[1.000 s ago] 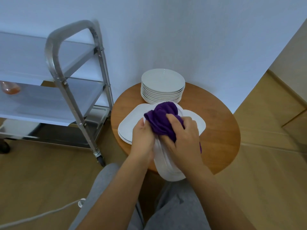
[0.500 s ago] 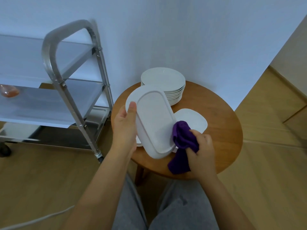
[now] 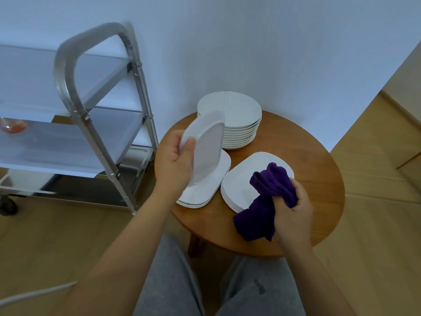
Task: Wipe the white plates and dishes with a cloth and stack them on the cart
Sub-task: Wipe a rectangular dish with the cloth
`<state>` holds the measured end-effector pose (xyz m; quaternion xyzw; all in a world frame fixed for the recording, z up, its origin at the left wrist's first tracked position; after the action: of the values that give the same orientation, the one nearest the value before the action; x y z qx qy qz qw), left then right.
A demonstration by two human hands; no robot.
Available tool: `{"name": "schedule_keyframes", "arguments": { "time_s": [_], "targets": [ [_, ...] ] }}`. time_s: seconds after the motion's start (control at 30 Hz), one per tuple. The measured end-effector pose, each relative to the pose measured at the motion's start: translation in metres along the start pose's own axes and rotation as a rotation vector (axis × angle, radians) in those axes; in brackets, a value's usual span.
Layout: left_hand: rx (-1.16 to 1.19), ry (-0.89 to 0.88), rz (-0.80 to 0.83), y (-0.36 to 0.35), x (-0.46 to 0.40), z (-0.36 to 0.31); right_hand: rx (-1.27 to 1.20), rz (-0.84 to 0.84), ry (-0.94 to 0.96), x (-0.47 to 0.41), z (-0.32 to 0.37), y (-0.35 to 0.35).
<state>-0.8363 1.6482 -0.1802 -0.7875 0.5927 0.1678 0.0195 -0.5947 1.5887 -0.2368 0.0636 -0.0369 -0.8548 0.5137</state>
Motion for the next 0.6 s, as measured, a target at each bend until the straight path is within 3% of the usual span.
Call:
{"name": "schedule_keyframes", "arguments": {
  "time_s": [0.27, 0.47, 0.6],
  "targets": [
    [-0.139, -0.175, 0.189, -0.019, 0.000, 0.014, -0.012, -0.021, -0.025, -0.006, -0.011, 0.000],
    [-0.393, -0.202, 0.219, -0.012, 0.029, 0.056, -0.012, -0.024, -0.057, -0.009, -0.018, -0.001],
    [-0.500, -0.095, 0.311, -0.005, 0.041, 0.091, 0.012, -0.027, -0.066, -0.010, -0.024, -0.001]
  ]
}}
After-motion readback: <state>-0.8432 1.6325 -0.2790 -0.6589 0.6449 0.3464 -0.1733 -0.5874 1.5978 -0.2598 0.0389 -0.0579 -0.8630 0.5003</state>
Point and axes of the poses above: each hand's wrist, its own x-axis away from the middle knuckle, its own y-axis out of the back of the hand, z = x × y, the point moved 5 cm from there along -x, towards the middle knuckle
